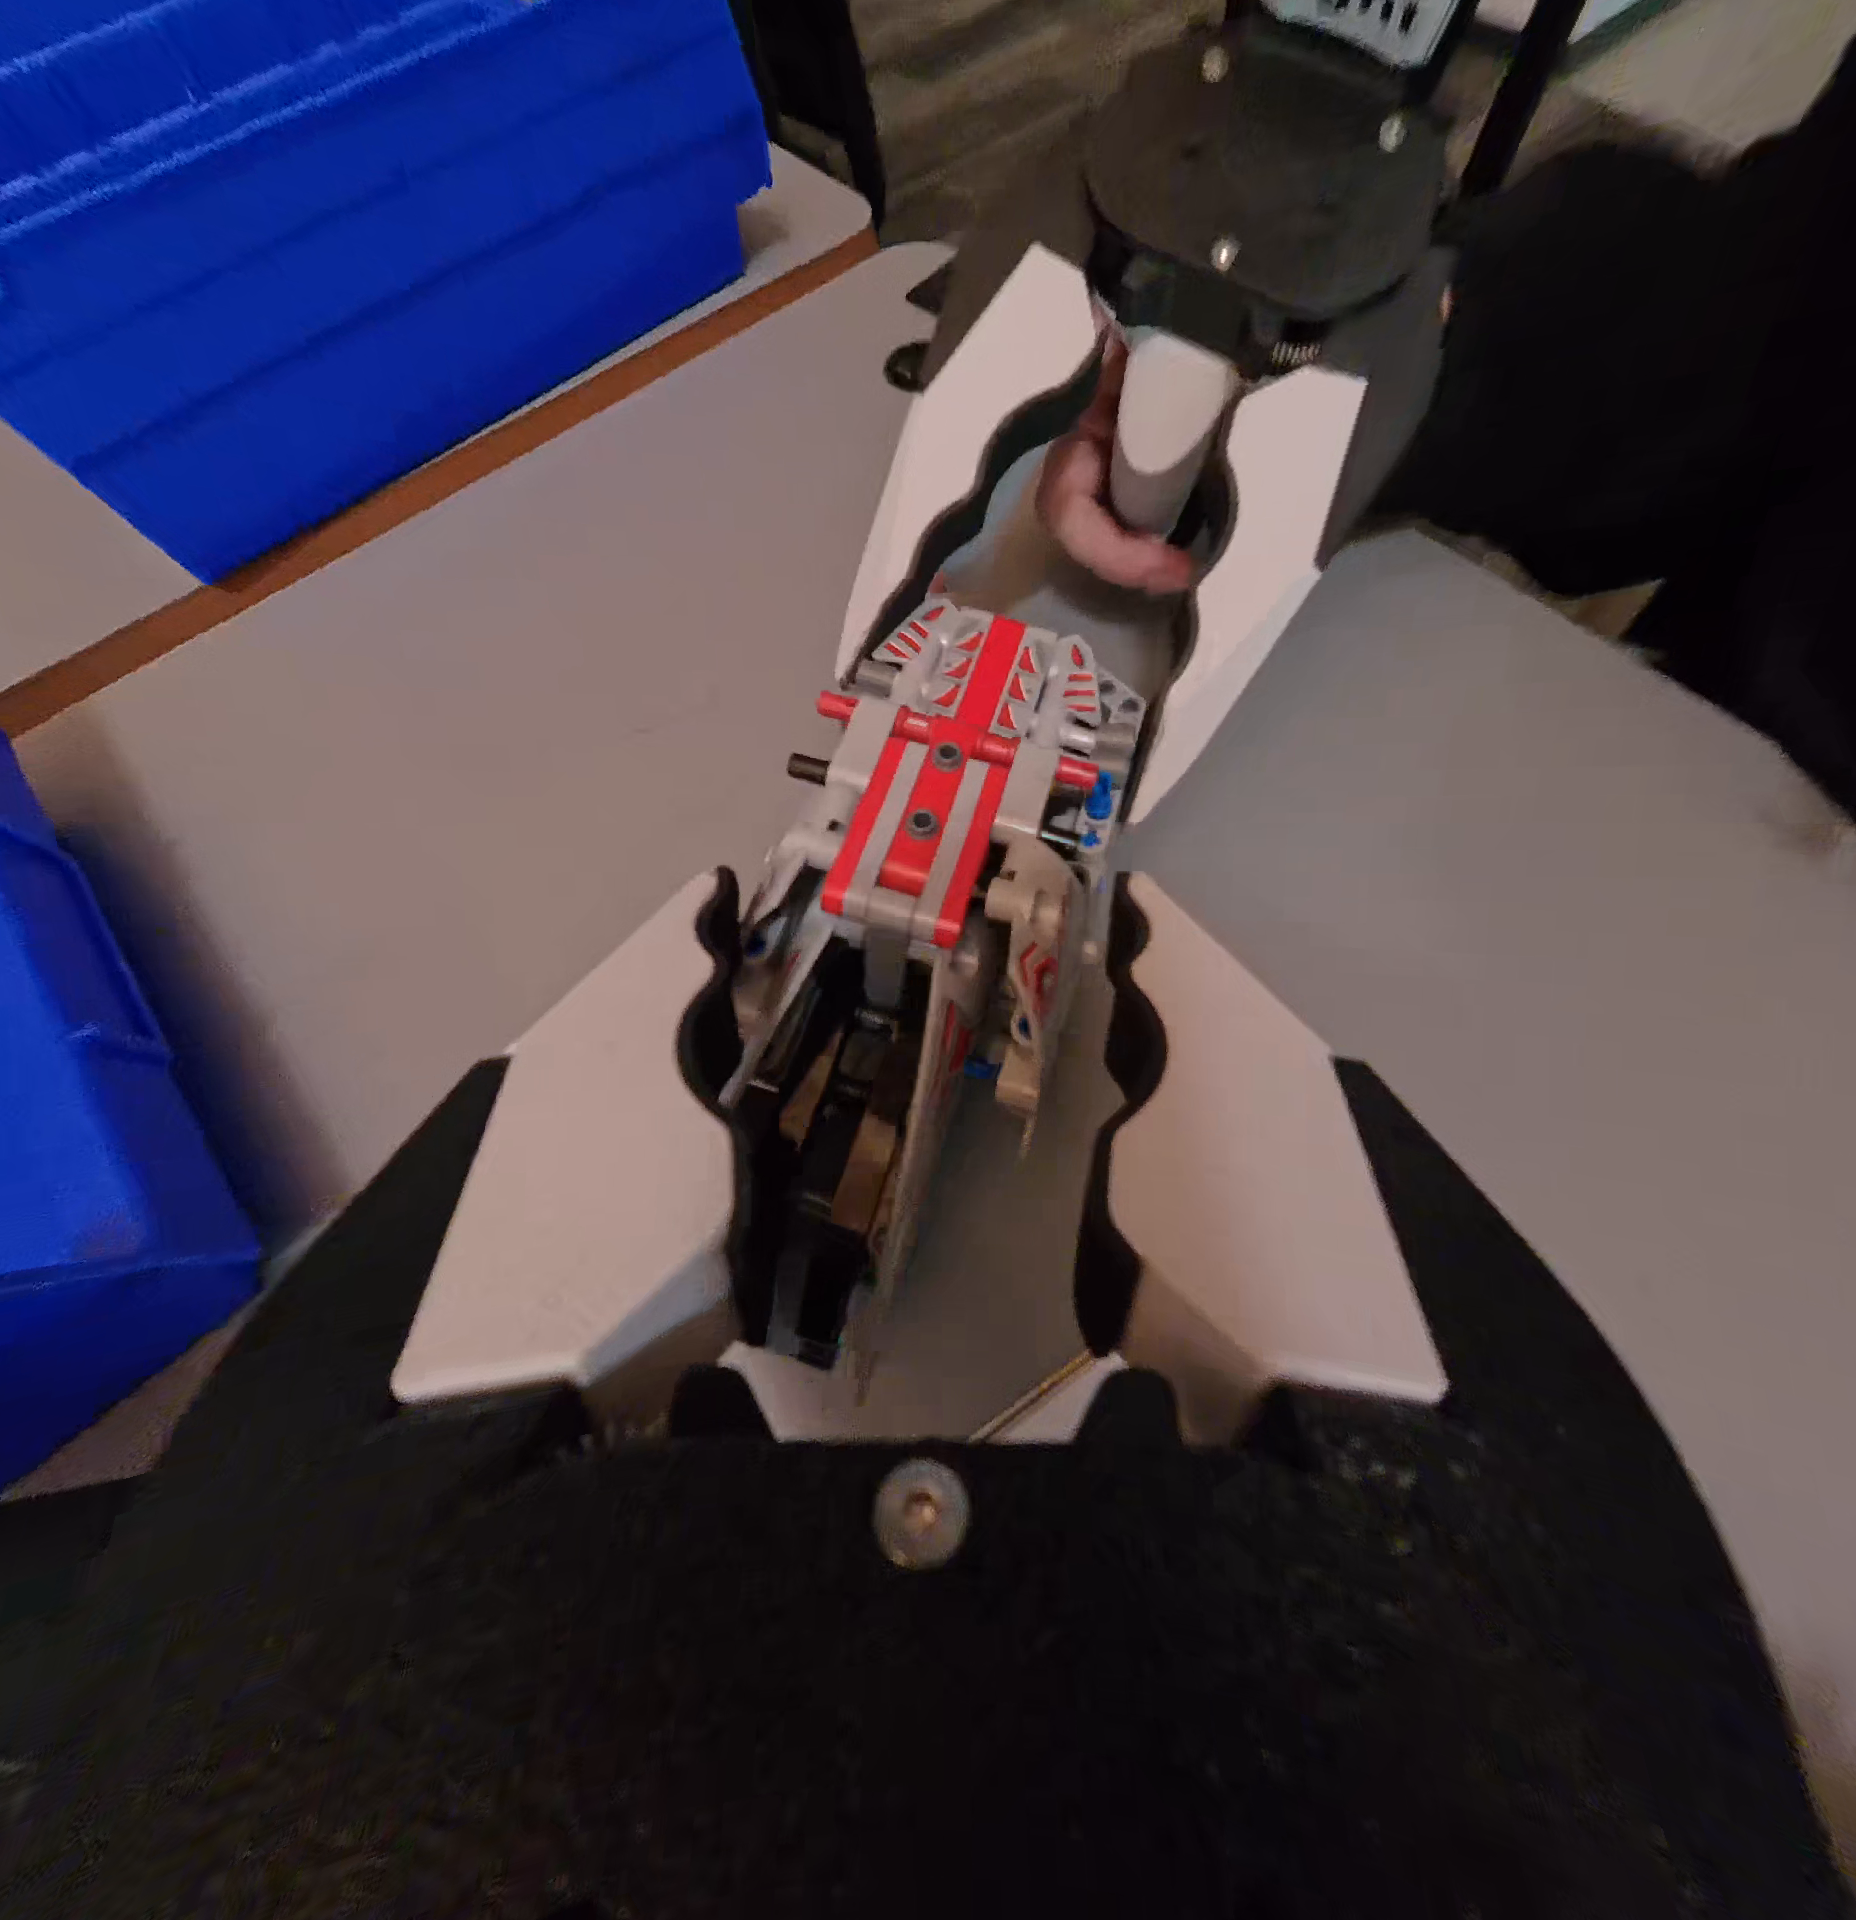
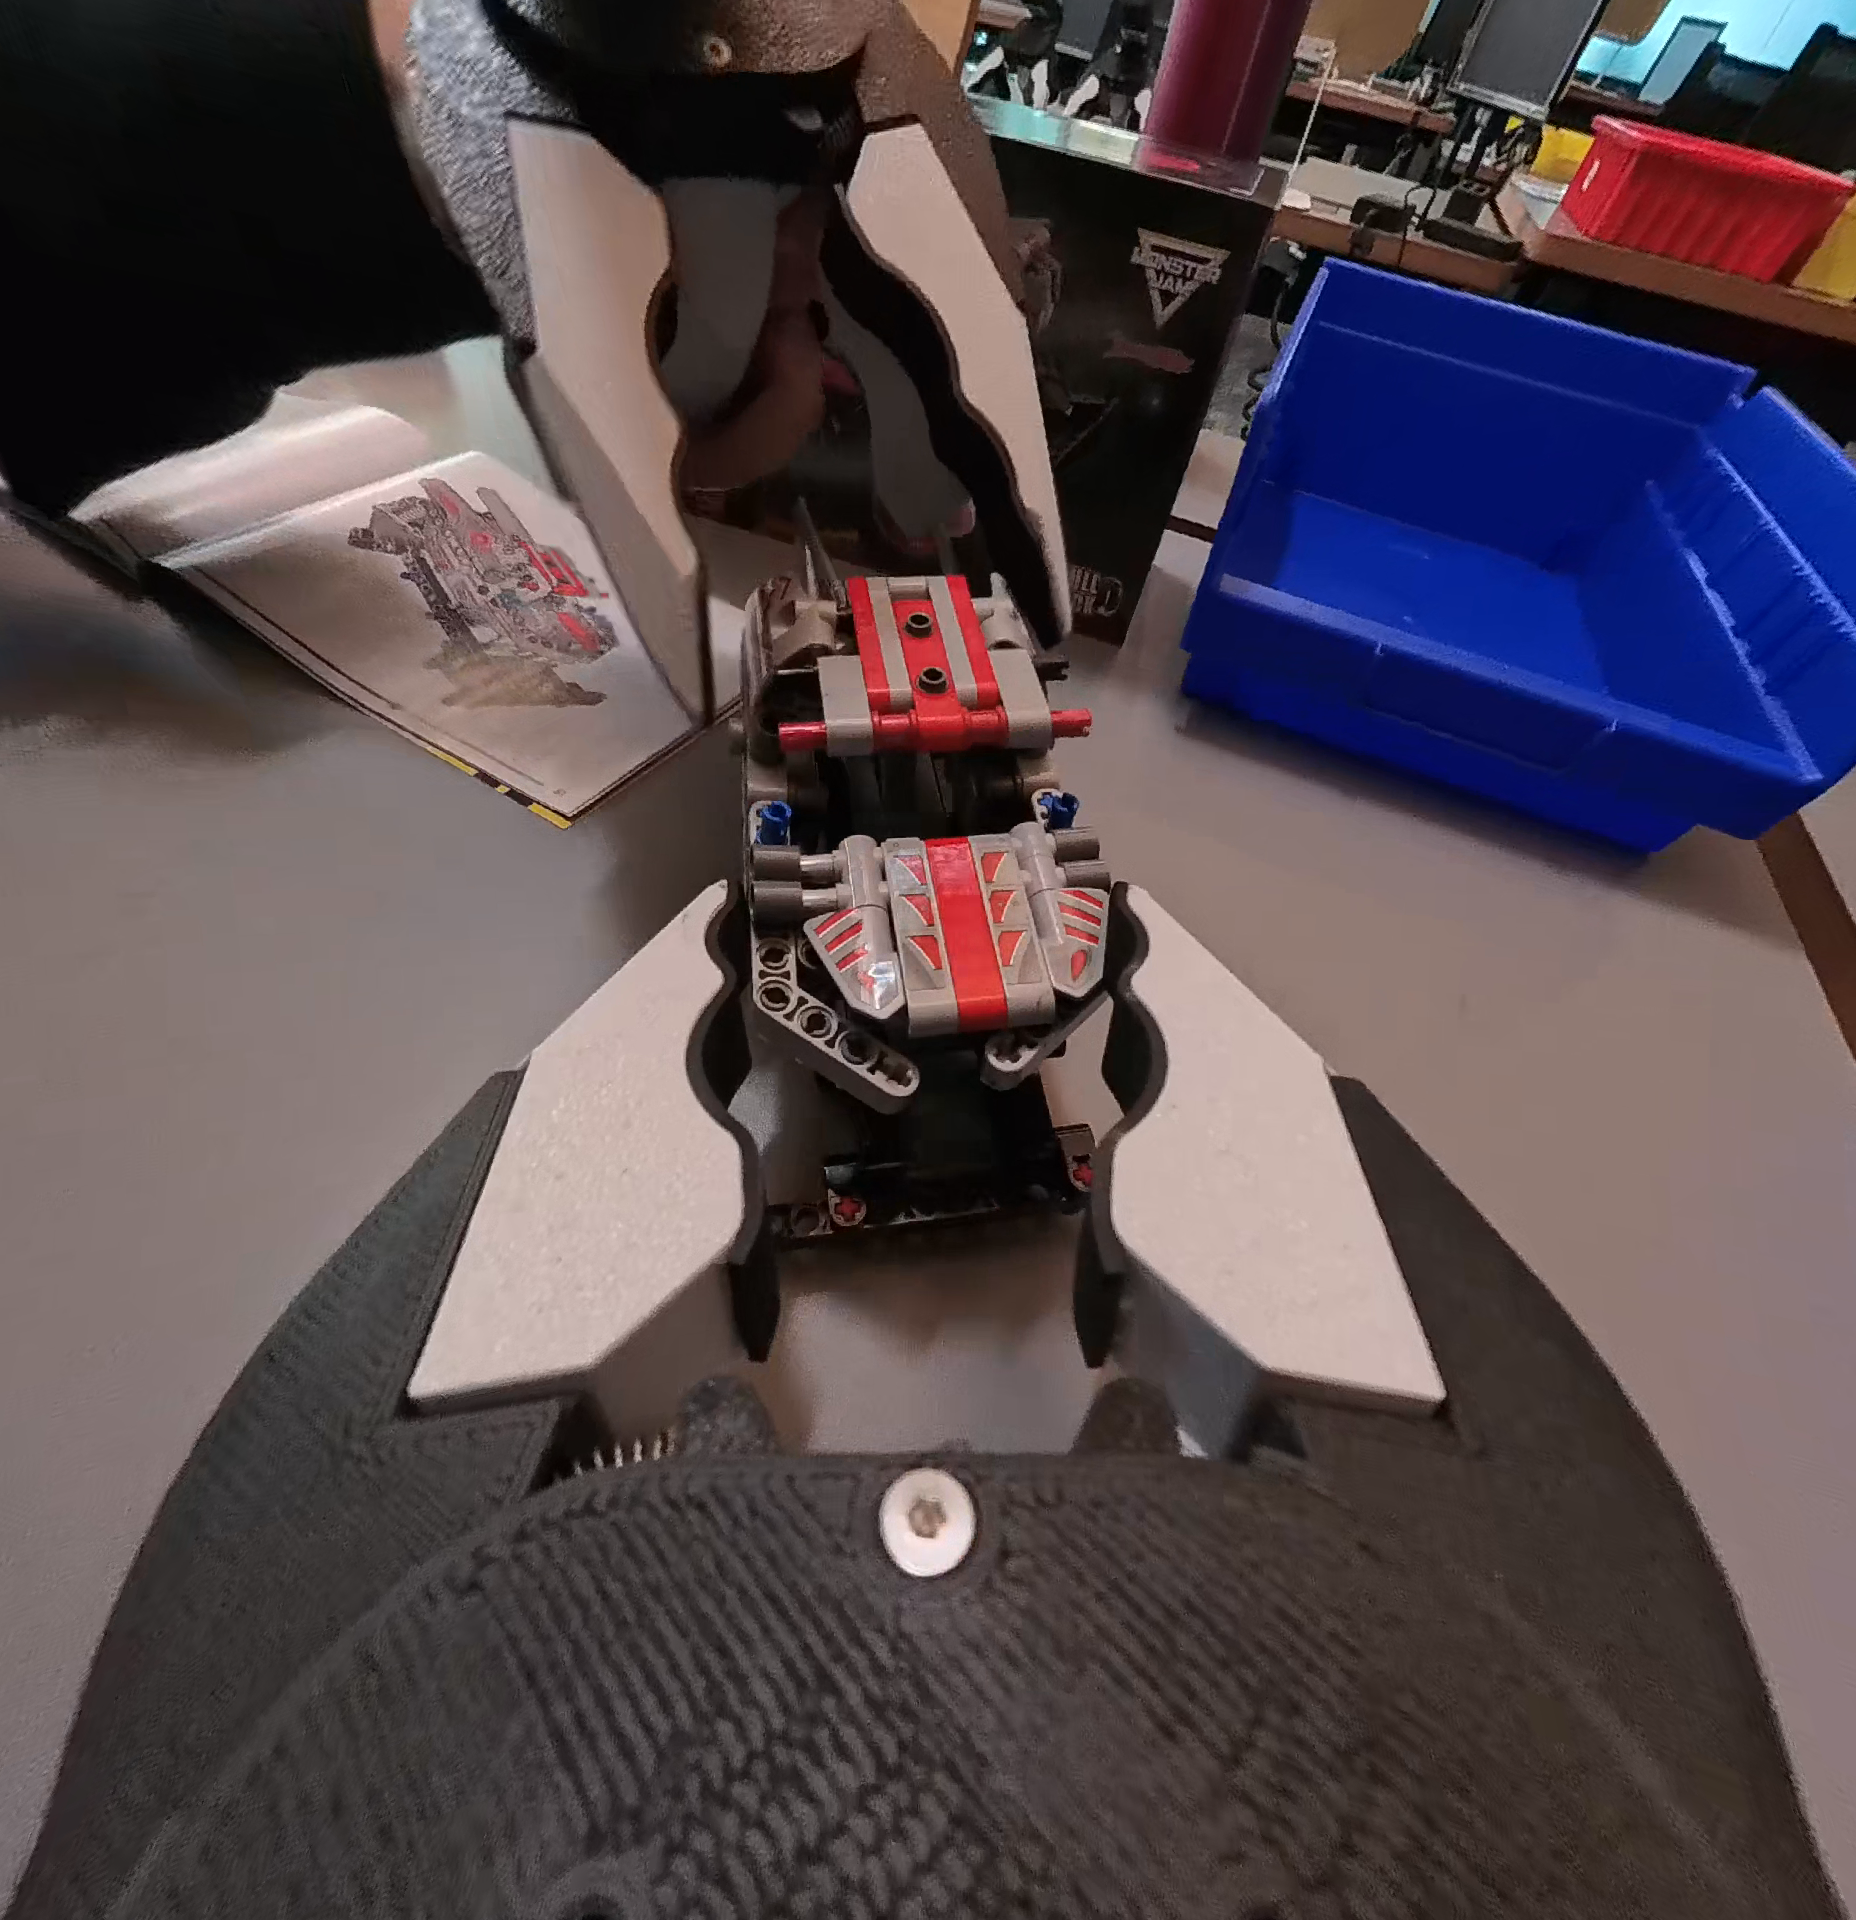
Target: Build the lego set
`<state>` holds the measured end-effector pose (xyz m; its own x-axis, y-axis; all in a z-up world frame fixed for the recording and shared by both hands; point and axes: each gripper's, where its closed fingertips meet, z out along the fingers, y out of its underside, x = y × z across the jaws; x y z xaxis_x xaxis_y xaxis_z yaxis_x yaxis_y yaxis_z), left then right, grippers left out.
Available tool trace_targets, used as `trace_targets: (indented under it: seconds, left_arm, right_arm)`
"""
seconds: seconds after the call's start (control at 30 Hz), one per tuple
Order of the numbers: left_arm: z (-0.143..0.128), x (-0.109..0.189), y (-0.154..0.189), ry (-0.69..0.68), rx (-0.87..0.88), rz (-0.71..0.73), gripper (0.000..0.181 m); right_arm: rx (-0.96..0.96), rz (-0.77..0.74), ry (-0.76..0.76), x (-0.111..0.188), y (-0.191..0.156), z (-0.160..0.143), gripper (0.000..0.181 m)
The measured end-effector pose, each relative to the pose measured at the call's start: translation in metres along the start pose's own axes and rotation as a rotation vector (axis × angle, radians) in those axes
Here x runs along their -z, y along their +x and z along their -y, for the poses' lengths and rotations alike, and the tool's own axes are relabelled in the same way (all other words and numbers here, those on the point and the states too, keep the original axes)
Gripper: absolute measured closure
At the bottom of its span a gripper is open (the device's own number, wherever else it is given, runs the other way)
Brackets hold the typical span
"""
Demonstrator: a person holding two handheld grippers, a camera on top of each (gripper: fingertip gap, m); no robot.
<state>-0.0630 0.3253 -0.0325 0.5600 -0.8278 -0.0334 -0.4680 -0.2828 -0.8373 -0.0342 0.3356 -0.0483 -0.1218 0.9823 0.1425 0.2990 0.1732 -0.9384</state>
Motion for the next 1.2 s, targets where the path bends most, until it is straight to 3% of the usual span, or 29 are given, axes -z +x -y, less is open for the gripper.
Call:
trace_targets:
  seconds: [0.1,0.33,0.67,0.83,0.9,1.0,1.2]
  left_arm:
    - [0.003,0.006,-0.003,0.033,0.043,-0.048,0.128]
    - [0.006,0.005,-0.004,0.002,-0.049,-0.079,0.137]
    - [0.008,0.007,-0.007,0.076,0.079,-0.113,0.141]
    - [0.005,0.012,-0.003,0.026,0.04,-0.166,0.126]
    - [0.006,0.012,-0.014,0.003,0.038,-0.105,0.115]
    - [0.0,0.01,-0.007,-0.048,0.046,-0.16,0.13]
    - [-0.003,0.006,-0.007,-0.072,0.102,-0.168,0.132]
  right_arm:
    - [0.003,0.025,0.003,-0.001,0.0,0.0,0.113]
    - [-0.027,0.078,-0.005,-0.003,0.002,-0.001,0.113]
    - [-0.042,0.082,-0.008,-0.004,0.004,-0.001,0.113]
    - [-0.048,0.091,-0.007,-0.005,0.004,-0.001,0.113]
    - [-0.04,0.103,-0.005,-0.005,0.003,-0.001,0.114]
    - [-0.033,0.12,-0.003,-0.005,0.003,-0.001,0.114]
    - [-0.041,0.139,-0.004,-0.006,0.003,-0.001,0.113]
